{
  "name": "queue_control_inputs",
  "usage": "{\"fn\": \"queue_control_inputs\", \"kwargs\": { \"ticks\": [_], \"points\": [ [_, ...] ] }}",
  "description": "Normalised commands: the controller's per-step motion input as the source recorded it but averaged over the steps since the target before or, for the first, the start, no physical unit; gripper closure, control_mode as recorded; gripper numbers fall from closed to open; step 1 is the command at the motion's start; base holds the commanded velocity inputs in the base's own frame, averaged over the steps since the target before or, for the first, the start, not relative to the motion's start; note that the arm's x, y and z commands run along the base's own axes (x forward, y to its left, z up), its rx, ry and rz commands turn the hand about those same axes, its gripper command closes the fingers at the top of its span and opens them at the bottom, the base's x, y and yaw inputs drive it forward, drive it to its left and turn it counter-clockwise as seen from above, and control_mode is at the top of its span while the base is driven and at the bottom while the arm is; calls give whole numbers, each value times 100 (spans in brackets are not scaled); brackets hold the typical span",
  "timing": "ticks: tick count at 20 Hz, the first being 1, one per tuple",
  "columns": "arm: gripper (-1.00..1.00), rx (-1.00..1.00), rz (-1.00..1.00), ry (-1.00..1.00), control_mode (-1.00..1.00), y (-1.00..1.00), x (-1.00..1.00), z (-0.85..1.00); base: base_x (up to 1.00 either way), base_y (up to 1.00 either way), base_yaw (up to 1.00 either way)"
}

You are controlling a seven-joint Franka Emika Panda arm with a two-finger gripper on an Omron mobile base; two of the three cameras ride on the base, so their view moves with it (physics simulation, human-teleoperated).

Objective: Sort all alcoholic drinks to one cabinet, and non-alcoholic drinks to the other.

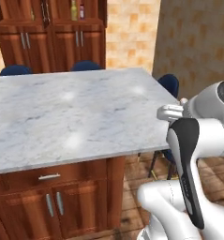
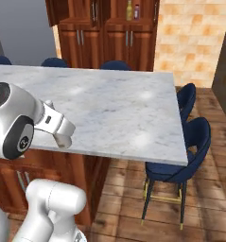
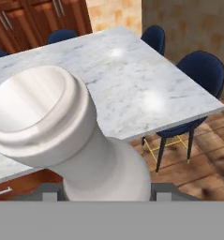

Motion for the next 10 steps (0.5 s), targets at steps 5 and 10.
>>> {"fn": "queue_control_inputs", "kwargs": {
  "ticks": [5,10],
  "points": [
    [100,0,0,0,100,0,0,0,13,-100,0],
    [100,0,0,0,100,0,0,0,18,-100,0]
  ]
}}
